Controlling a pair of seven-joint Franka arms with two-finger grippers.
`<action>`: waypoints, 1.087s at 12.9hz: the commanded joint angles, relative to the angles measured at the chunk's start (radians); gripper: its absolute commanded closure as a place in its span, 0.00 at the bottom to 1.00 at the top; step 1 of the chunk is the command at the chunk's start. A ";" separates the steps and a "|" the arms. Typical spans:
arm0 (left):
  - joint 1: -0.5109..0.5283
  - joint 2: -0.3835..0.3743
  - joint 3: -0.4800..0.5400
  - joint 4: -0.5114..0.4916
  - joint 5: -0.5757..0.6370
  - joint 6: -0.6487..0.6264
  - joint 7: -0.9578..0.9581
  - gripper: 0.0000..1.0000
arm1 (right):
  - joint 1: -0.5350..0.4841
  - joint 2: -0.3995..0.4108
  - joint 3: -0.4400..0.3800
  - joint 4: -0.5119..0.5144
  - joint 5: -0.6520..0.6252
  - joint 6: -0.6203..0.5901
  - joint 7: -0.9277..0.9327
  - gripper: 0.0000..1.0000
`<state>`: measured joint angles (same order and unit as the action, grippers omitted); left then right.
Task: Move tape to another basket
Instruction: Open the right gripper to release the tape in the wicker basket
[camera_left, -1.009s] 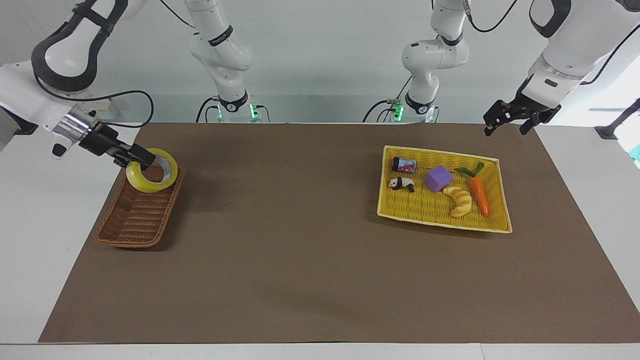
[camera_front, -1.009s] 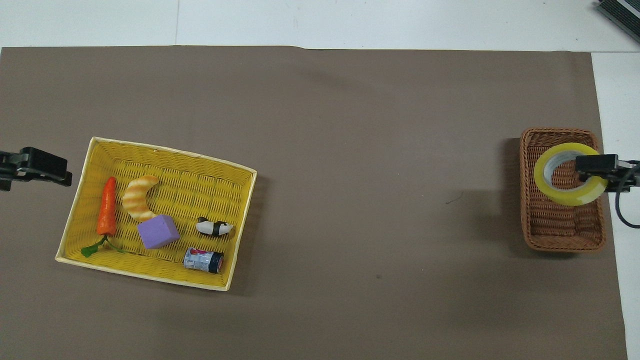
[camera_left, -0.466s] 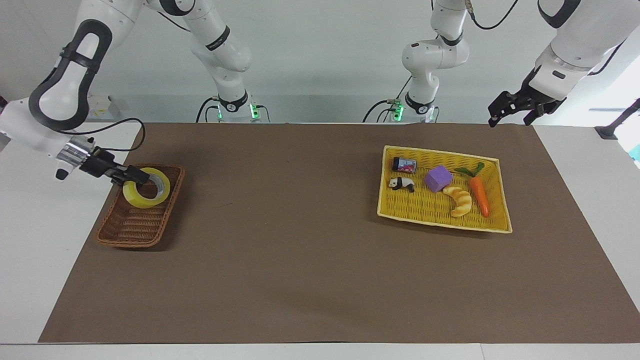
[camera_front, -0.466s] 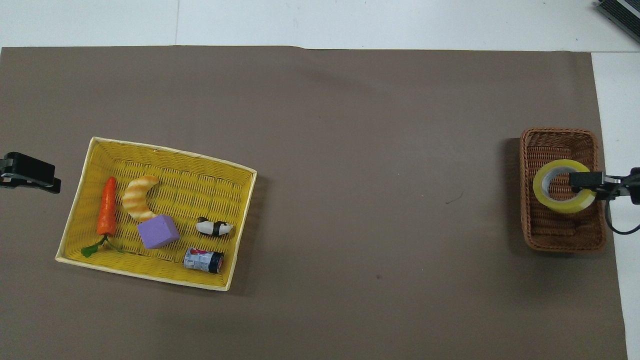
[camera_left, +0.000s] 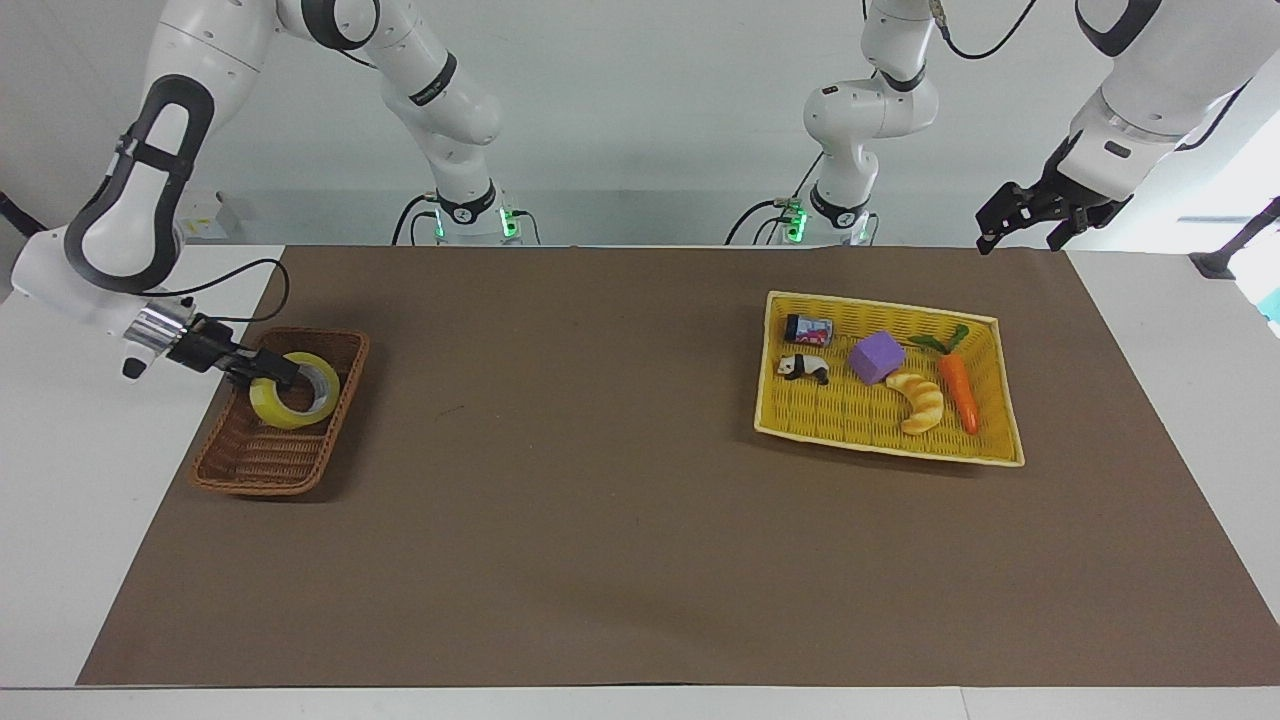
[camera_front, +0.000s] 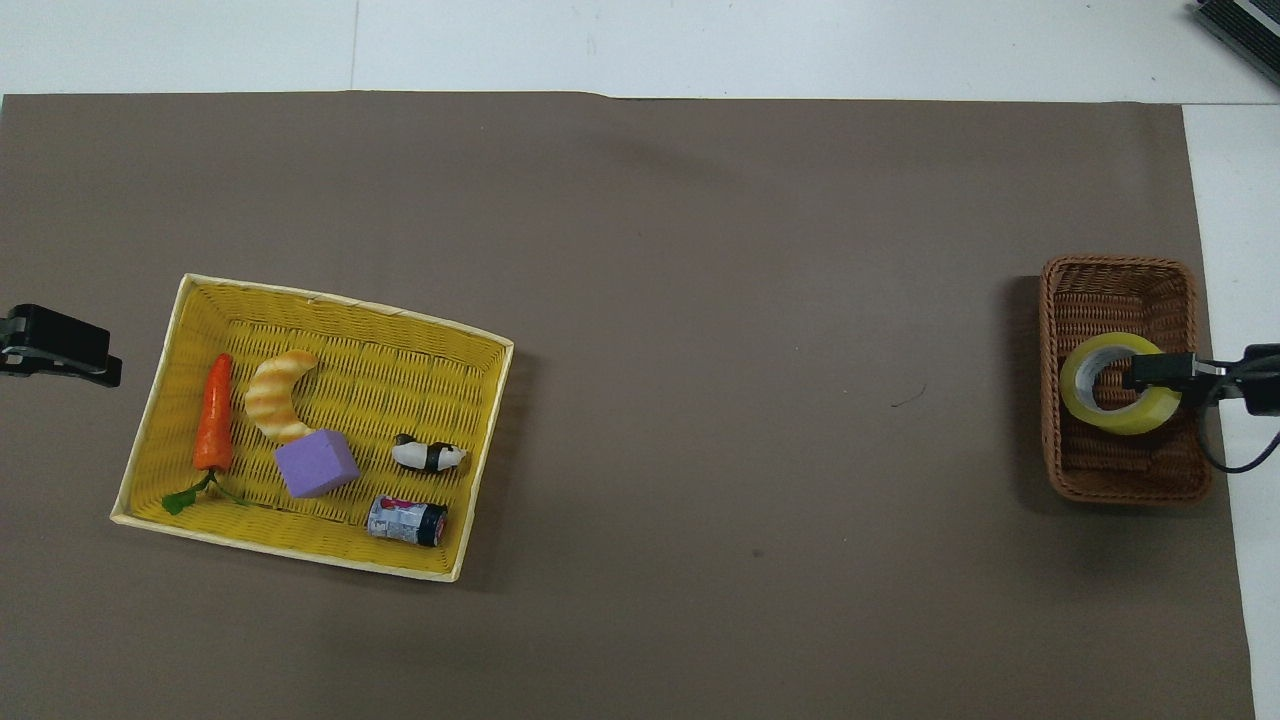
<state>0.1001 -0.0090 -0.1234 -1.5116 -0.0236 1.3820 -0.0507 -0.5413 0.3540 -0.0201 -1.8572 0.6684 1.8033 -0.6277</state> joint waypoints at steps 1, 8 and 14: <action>0.010 -0.005 -0.007 0.004 0.016 -0.012 0.005 0.00 | -0.003 -0.015 0.003 -0.017 0.005 0.016 -0.017 0.00; 0.010 -0.005 -0.007 0.004 0.016 -0.012 0.005 0.00 | -0.022 0.008 0.003 0.079 0.023 -0.053 -0.072 0.00; 0.010 -0.005 -0.007 0.004 0.016 -0.012 0.005 0.00 | 0.067 -0.042 0.014 0.226 -0.110 -0.029 -0.046 0.00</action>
<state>0.1001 -0.0090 -0.1234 -1.5116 -0.0236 1.3819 -0.0507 -0.5226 0.3397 -0.0076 -1.6820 0.6305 1.7739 -0.6861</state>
